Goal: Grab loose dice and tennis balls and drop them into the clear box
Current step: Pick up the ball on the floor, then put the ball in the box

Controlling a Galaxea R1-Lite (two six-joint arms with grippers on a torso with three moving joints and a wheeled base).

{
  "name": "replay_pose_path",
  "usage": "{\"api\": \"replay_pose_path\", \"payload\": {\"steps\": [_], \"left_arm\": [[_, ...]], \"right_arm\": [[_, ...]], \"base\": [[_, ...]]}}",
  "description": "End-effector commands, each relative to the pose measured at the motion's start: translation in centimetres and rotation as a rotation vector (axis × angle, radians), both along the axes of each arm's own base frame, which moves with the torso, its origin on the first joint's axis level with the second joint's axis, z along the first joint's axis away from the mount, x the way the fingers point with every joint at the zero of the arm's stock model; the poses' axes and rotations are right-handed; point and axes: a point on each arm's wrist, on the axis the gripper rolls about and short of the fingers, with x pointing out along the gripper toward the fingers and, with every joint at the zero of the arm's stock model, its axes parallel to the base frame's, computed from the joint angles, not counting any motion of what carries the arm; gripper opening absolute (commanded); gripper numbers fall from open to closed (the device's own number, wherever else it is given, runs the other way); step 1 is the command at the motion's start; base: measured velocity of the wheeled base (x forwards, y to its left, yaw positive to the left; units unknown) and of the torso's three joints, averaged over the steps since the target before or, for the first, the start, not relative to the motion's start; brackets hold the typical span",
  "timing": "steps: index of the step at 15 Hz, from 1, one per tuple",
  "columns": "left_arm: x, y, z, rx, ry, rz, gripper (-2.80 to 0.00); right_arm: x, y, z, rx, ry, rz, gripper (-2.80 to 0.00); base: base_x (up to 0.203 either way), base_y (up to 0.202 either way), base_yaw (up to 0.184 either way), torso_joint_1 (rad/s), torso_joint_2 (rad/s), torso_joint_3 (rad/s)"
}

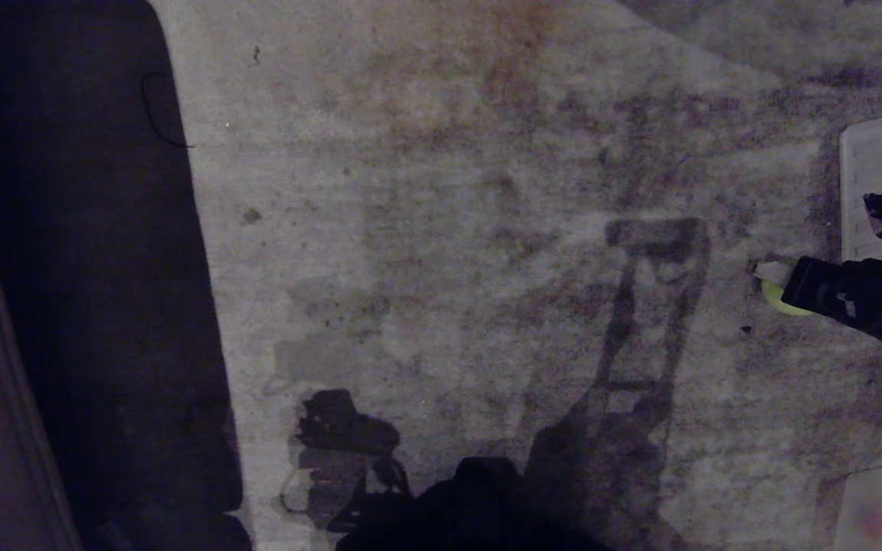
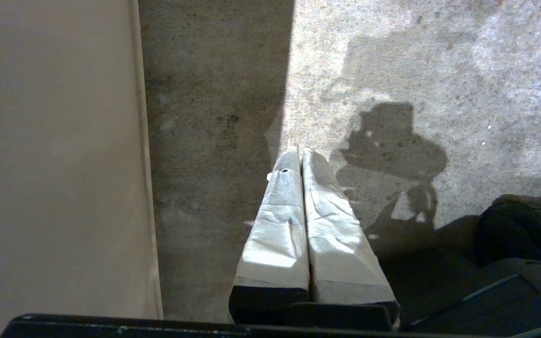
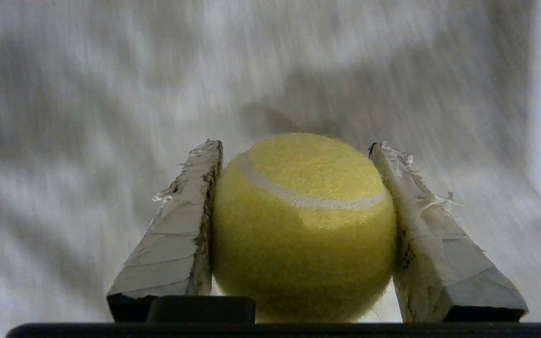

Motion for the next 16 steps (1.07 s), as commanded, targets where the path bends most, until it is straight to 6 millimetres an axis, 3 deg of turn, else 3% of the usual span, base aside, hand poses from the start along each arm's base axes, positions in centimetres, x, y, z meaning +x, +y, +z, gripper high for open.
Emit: {"api": "replay_pose_path", "payload": {"steps": [1, 3, 5, 7, 9, 13, 16], "left_arm": [[0.0, 0.0, 0.0, -0.001, 0.001, 0.001, -2.8], [0.0, 0.0, 0.0, -0.001, 0.001, 0.0, -2.8], [0.0, 0.0, 0.0, -0.001, 0.001, 0.0, -2.8], [0.0, 0.0, 0.0, -0.001, 0.001, 0.0, -2.8], [0.0, 0.0, 0.0, -0.001, 0.001, 0.0, -2.8], [0.0, 0.0, 0.0, -0.001, 0.001, 0.0, -2.8], [0.0, 0.0, 0.0, -0.002, 0.001, 0.002, -2.8]], "right_arm": [[-5.2, 0.7, 2.7, -0.018, -0.011, 0.024, -2.8], [-10.2, 1.4, 3.2, -0.045, 0.018, 0.076, -2.8], [-15.1, 2.4, 1.8, -0.075, 0.027, 0.12, -2.8], [-20.2, 3.0, -0.7, -0.109, -0.009, 0.142, -2.8], [-24.0, 3.3, -3.6, -0.147, -0.032, 0.137, -2.8], [-29.0, 3.3, -8.5, -0.19, -0.06, 0.145, -2.8], [-30.4, 3.3, -10.8, -0.194, -0.114, 0.151, -2.8]], "base": [[0.0, 0.0, 0.0, 0.0, 0.0, 0.0], [0.0, 0.0, 0.0, 0.0, 0.0, 0.0], [0.0, 0.0, 0.0, 0.0, 0.0, 0.0], [0.0, 0.0, 0.0, 0.0, 0.0, 0.0], [0.0, 0.0, 0.0, 0.0, 0.0, 0.0], [0.0, 0.0, 0.0, 0.0, 0.0, 0.0], [0.0, 0.0, 0.0, 0.0, 0.0, 0.0]]}}
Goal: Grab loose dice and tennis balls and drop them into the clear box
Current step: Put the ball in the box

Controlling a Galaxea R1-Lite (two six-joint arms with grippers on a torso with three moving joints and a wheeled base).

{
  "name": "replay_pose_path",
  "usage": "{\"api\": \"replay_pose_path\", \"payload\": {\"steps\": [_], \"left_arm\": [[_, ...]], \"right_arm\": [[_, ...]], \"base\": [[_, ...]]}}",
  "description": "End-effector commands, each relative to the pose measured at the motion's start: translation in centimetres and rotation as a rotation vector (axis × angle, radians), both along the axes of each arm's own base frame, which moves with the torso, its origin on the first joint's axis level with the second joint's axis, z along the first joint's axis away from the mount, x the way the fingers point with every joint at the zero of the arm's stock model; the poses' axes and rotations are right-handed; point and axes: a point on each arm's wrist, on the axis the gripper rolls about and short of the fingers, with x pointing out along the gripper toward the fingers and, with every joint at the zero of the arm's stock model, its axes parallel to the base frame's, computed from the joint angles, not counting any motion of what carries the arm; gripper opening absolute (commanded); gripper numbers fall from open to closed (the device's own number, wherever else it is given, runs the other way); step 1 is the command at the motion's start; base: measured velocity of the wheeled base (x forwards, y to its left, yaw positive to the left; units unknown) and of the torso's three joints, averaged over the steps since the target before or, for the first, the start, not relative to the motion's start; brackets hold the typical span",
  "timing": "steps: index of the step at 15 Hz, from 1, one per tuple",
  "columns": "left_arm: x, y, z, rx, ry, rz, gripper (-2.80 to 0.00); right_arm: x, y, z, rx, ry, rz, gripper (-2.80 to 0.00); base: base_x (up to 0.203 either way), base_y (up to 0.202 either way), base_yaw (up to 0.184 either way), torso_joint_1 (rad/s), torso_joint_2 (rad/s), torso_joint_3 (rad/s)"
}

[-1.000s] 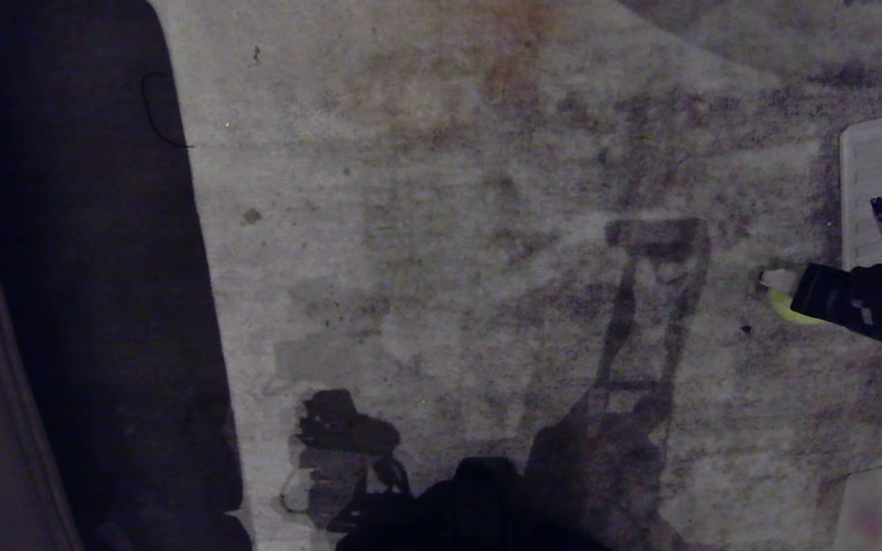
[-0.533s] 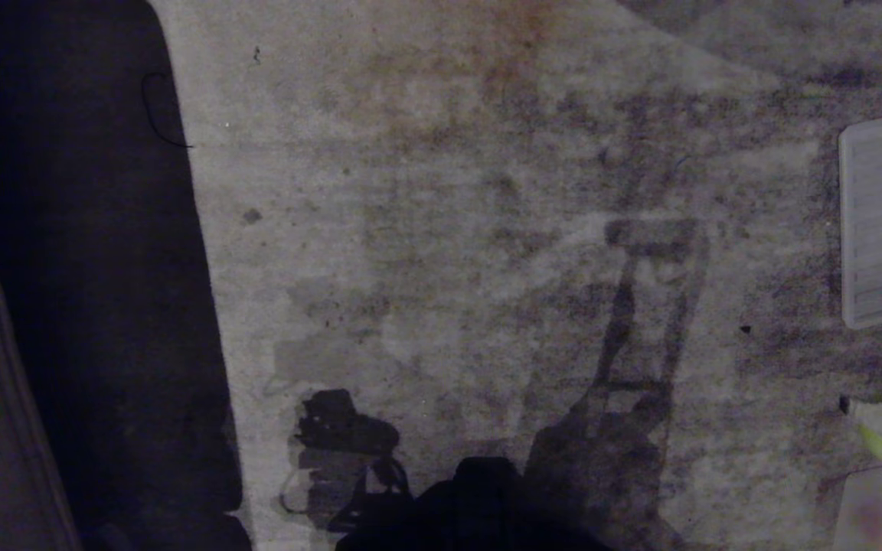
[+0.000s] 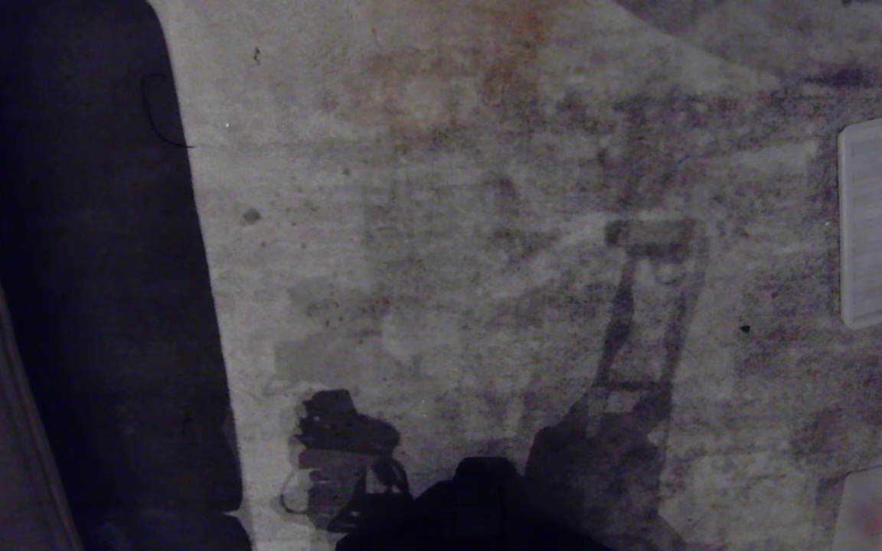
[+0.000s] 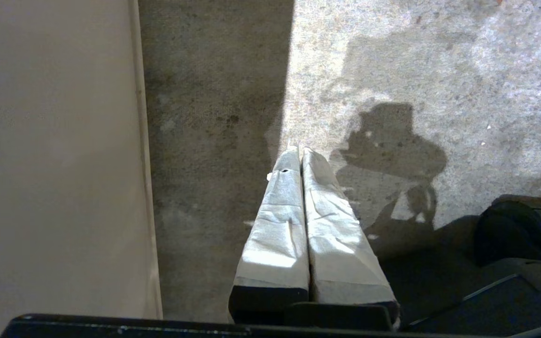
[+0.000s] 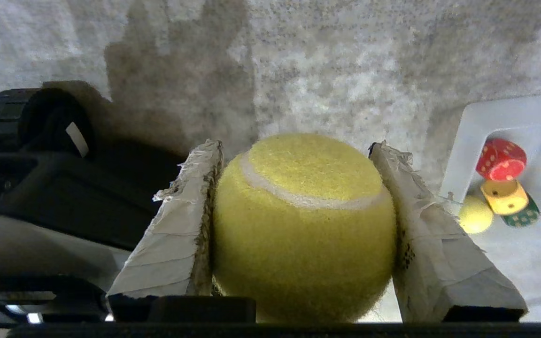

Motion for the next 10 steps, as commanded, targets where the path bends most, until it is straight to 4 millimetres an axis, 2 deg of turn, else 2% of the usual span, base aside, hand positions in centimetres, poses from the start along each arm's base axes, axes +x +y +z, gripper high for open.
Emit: {"api": "replay_pose_path", "payload": {"steps": [1, 3, 5, 10], "left_arm": [[0.01, 0.0, -0.04, -0.001, 0.001, 0.001, -2.8], [0.01, 0.0, -0.04, -0.001, 0.001, 0.0, -2.8], [0.01, 0.0, -0.04, -0.001, 0.001, 0.001, -2.8], [0.01, 0.0, -0.04, -0.004, 0.001, 0.0, -2.8]], "right_arm": [[-0.82, -0.03, -1.2, 0.018, -0.153, 0.001, -2.8], [-0.27, -0.01, -1.73, -0.002, -0.18, 0.011, -2.8], [-0.25, -0.03, -1.75, 0.053, -0.18, -0.006, -2.8], [-0.25, -0.04, -1.75, 0.054, -0.181, -0.011, -2.8]], "base": [[0.0, 0.0, 0.0, 0.0, 0.0, 0.0], [0.0, 0.0, 0.0, 0.0, 0.0, 0.0], [0.0, 0.0, 0.0, 0.0, 0.0, 0.0], [0.0, 0.0, 0.0, 0.0, 0.0, 0.0]]}}
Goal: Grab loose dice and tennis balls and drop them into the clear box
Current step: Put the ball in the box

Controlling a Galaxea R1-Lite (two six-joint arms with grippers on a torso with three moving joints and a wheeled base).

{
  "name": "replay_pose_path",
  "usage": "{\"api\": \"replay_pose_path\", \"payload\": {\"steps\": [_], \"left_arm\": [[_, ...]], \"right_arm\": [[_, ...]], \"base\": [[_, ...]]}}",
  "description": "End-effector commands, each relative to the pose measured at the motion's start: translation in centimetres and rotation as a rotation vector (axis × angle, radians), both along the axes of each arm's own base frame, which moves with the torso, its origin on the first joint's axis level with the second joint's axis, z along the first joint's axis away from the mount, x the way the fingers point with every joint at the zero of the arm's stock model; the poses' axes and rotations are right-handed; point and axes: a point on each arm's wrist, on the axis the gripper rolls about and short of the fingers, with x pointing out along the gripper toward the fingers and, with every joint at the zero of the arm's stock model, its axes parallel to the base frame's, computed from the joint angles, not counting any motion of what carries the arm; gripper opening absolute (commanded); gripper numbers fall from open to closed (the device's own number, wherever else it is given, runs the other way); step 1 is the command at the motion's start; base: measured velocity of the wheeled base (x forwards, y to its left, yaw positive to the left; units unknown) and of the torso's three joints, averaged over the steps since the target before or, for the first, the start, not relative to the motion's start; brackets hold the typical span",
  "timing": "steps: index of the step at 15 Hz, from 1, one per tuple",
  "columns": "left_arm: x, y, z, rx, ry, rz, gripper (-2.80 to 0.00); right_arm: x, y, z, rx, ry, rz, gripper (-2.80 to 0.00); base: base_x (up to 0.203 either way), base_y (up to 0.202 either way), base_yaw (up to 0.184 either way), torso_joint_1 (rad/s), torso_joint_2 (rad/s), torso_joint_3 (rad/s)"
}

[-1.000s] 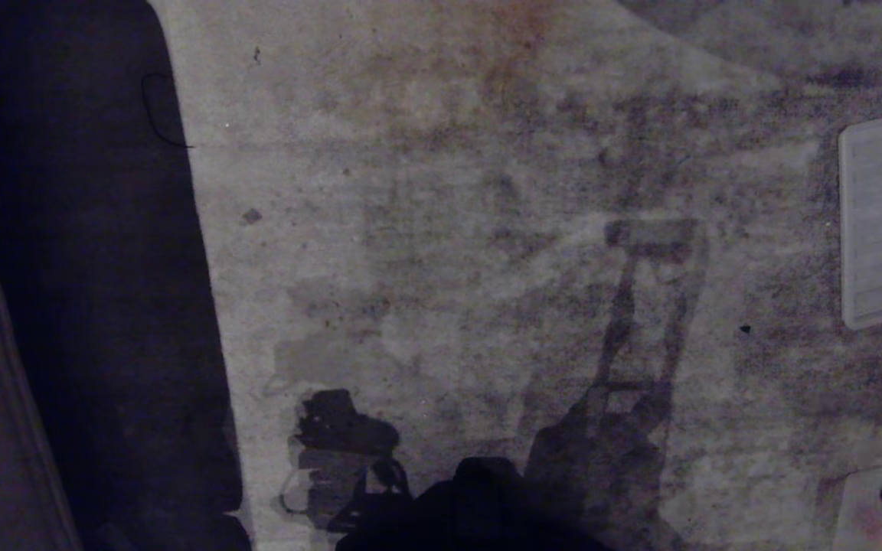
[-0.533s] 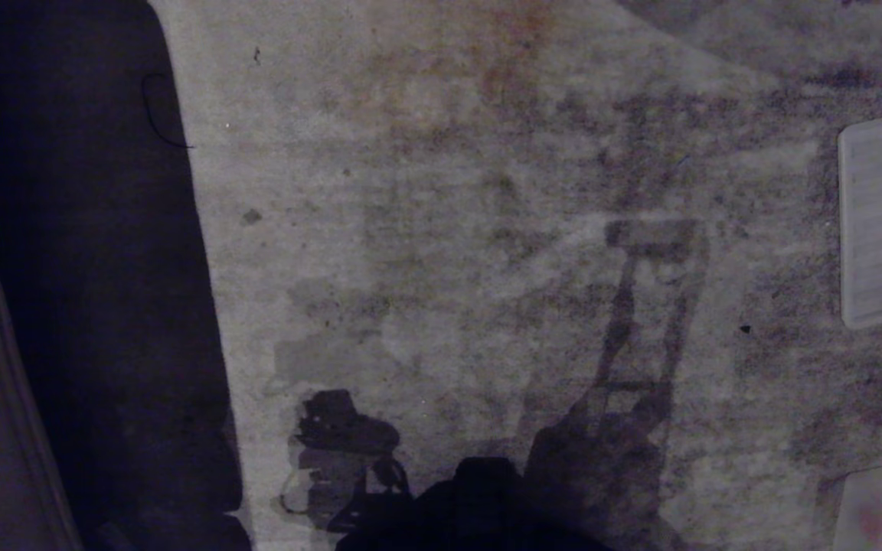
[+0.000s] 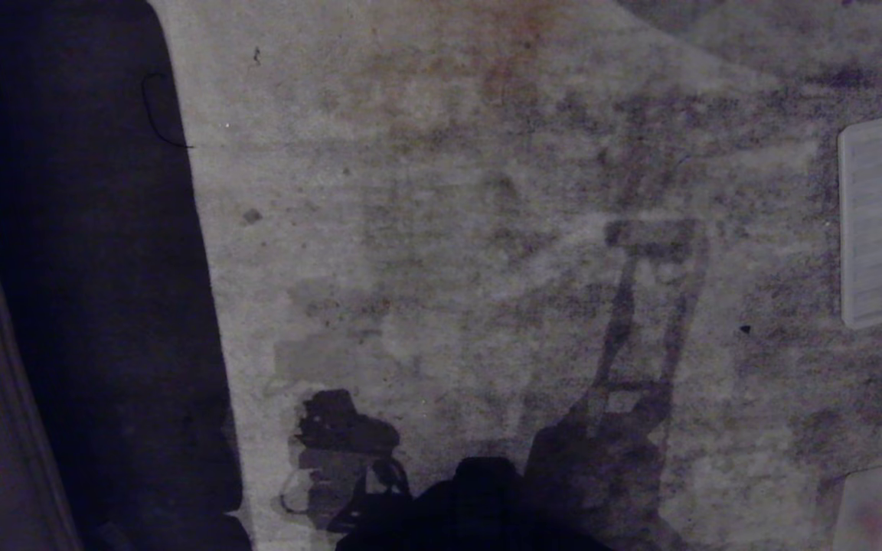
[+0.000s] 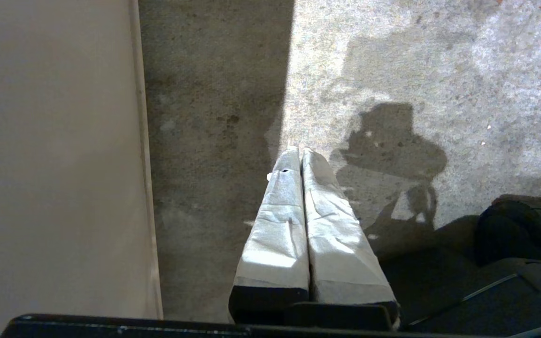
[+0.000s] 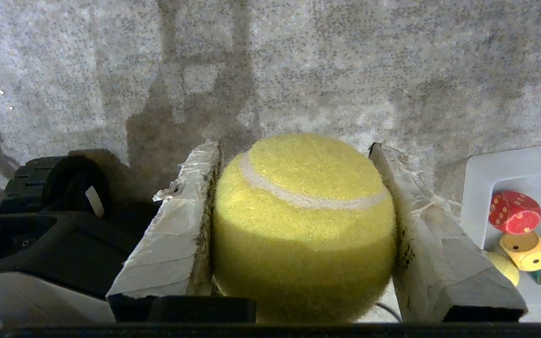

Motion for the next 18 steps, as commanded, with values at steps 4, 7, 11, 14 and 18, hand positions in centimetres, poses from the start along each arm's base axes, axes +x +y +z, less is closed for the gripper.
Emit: {"api": "replay_pose_path", "payload": {"steps": [4, 7, 11, 14, 18], "left_arm": [[0.01, -0.01, -0.06, 0.021, 0.004, -0.004, -2.8], [0.01, -0.01, -0.06, 0.024, 0.004, -0.004, -2.8], [0.01, -0.01, -0.06, 0.024, 0.004, -0.004, -2.8], [0.01, -0.01, -0.06, 0.022, 0.004, -0.004, -2.8], [0.01, -0.01, -0.06, 0.024, 0.004, -0.004, -2.8]], "right_arm": [[0.01, 0.0, -0.05, 0.0, 0.005, 0.0, -2.8], [0.01, 0.0, -0.04, 0.0, 0.004, 0.0, -2.8], [0.01, 0.0, -0.03, 0.0, 0.003, 0.0, -2.8], [0.01, 0.0, -0.03, 0.0, 0.003, 0.0, -2.8], [0.01, 0.0, -0.03, 0.0, 0.003, 0.0, -2.8]], "base": [[0.0, 0.0, 0.0, 0.0, 0.0, 0.0], [0.0, 0.0, 0.0, 0.0, 0.0, 0.0], [0.0, 0.0, 0.0, 0.0, 0.0, 0.0], [0.0, 0.0, 0.0, 0.002, 0.0, 0.116], [0.0, 0.0, 0.0, 0.001, 0.0, 0.199]]}}
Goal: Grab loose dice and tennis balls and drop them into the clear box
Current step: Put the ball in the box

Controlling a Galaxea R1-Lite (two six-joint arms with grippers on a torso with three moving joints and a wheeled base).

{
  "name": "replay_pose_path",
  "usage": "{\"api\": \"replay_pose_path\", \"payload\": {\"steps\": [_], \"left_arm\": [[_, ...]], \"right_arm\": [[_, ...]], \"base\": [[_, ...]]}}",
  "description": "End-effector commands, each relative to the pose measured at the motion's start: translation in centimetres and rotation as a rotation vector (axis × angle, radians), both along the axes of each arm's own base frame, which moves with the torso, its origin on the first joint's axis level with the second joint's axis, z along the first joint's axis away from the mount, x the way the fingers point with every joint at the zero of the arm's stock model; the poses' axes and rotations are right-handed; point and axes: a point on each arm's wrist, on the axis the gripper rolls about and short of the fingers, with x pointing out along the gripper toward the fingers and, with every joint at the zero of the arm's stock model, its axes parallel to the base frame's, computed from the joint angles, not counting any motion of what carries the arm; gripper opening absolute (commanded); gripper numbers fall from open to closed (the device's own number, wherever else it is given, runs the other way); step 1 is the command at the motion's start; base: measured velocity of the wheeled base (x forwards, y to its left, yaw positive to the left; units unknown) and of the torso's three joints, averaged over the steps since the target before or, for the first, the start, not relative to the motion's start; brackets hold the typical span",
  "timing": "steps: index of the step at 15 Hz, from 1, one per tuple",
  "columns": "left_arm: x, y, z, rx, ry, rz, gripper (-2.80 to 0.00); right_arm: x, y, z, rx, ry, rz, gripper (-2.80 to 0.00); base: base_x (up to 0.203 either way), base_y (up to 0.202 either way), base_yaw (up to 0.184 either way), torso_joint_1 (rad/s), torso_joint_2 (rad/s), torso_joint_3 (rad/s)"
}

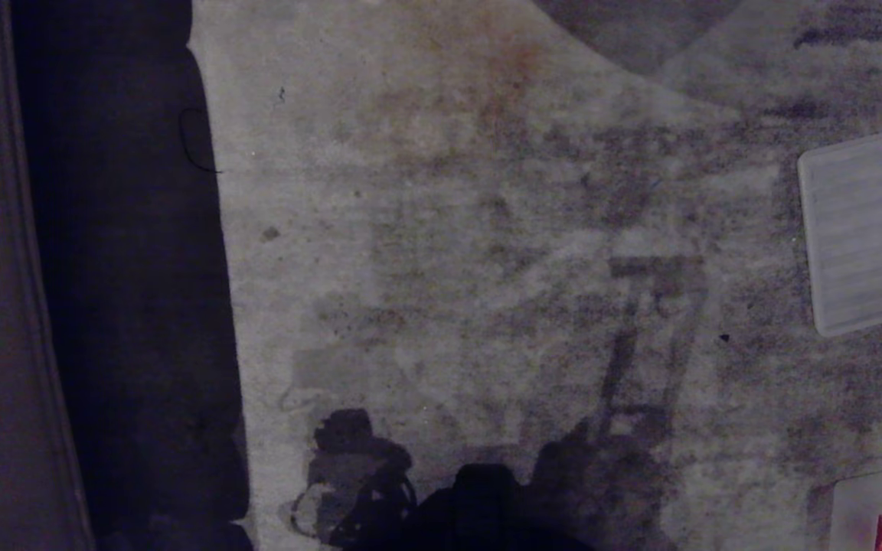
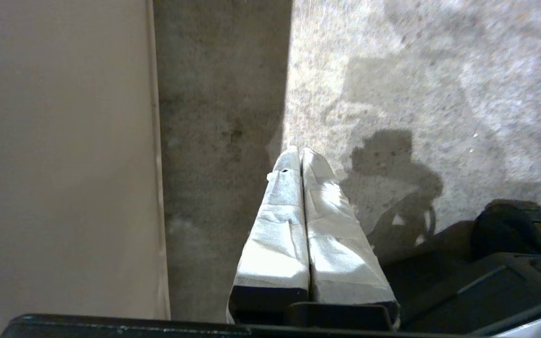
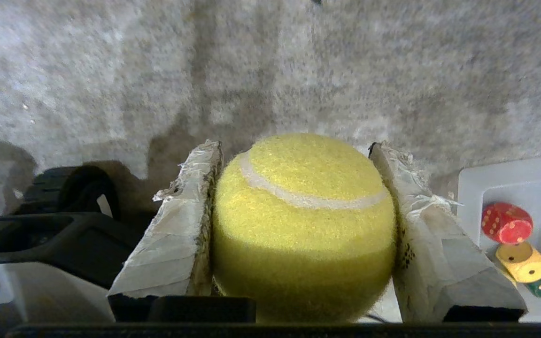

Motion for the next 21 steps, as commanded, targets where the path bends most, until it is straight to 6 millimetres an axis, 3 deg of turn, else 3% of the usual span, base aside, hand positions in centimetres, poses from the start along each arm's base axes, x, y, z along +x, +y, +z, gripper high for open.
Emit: {"api": "replay_pose_path", "payload": {"steps": [1, 21], "left_arm": [[0.01, 0.0, -0.04, -0.002, 0.001, 0.001, -2.8], [0.01, 0.0, -0.04, -0.002, 0.001, 0.001, -2.8]], "right_arm": [[0.02, 0.0, 0.0, 0.001, 0.004, 0.0, -2.8], [0.02, 0.0, 0.0, 0.001, 0.004, 0.0, -2.8]], "base": [[0.0, 0.0, 0.0, 0.006, 0.0, 0.191], [0.0, 0.0, 0.0, 0.003, 0.0, 0.204]]}}
